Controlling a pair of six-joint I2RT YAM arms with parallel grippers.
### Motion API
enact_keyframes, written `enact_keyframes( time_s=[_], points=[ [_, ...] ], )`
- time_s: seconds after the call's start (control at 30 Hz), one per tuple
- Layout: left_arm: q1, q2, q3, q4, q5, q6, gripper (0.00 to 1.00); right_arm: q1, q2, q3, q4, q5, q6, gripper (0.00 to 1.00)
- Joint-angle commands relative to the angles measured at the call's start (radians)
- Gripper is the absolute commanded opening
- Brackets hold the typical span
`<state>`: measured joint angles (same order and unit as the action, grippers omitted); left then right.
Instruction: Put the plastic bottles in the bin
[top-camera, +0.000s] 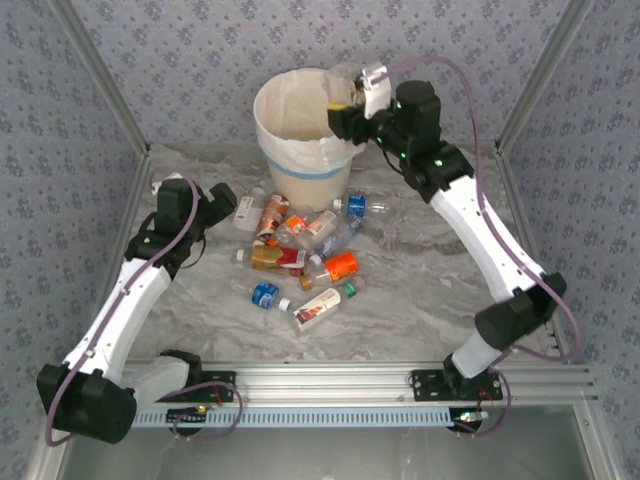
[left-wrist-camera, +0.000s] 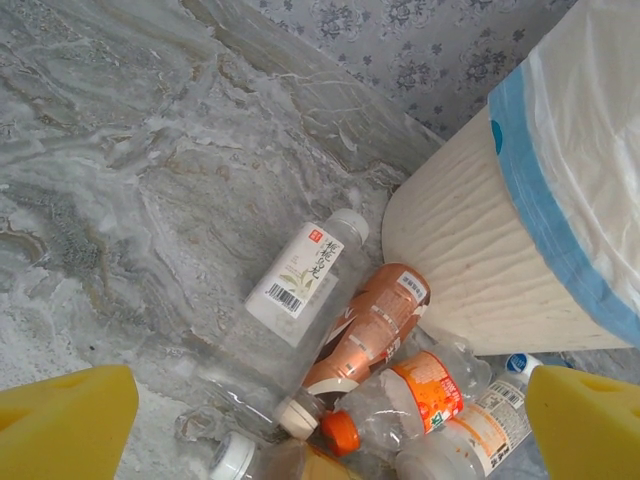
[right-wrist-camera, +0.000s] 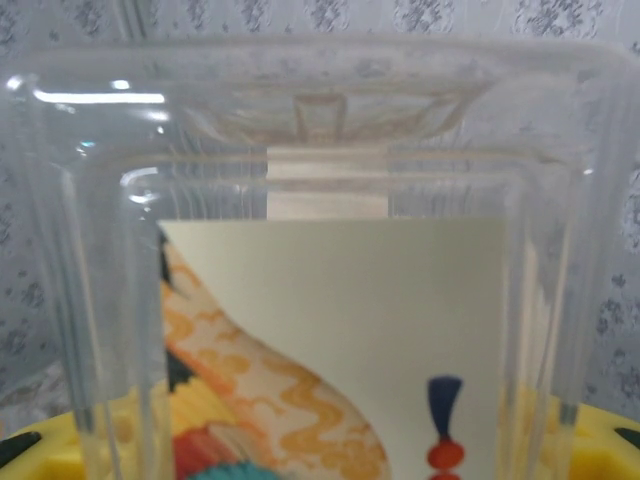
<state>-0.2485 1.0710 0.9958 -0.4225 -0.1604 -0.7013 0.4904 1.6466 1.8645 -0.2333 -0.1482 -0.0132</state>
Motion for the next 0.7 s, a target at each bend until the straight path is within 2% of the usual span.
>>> enact_keyframes(
  time_s=[0.0, 0.13, 0.23, 0.3, 0.47, 0.53, 0.67],
  points=[
    [0.009, -0.053, -0.017, 0.005, 0.040, 0.059, 1.00, -0.011, 0.133, 0.117, 0.031, 0.056, 0.037, 0.54],
    [0.009, -0.076, -0.023, -0.012, 0.036, 0.081, 0.99, -0.025, 0.329, 0.360, 0.006, 0.036, 0.034, 0.55],
    [0.009, -0.090, -0.034, -0.025, 0.016, 0.081, 0.99, -0.028, 0.479, 0.557, -0.092, 0.062, 0.013, 0.56],
    [0.009, -0.104, -0.049, -0.023, 0.000, 0.075, 0.99, -0.030, 0.549, 0.628, -0.143, 0.084, 0.007, 0.56],
    [0.009, -0.140, -0.087, -0.009, -0.051, 0.061, 0.99, -0.036, 0.631, 0.670, -0.184, 0.099, 0.011, 0.58],
    [0.009, -0.144, -0.090, -0.008, -0.056, 0.058, 0.99, -0.040, 0.638, 0.670, -0.211, 0.144, 0.023, 0.60],
    [0.009, -0.130, -0.092, -0.011, -0.055, 0.036, 0.99, -0.036, 0.630, 0.680, -0.298, 0.233, 0.041, 0.72]
  ],
)
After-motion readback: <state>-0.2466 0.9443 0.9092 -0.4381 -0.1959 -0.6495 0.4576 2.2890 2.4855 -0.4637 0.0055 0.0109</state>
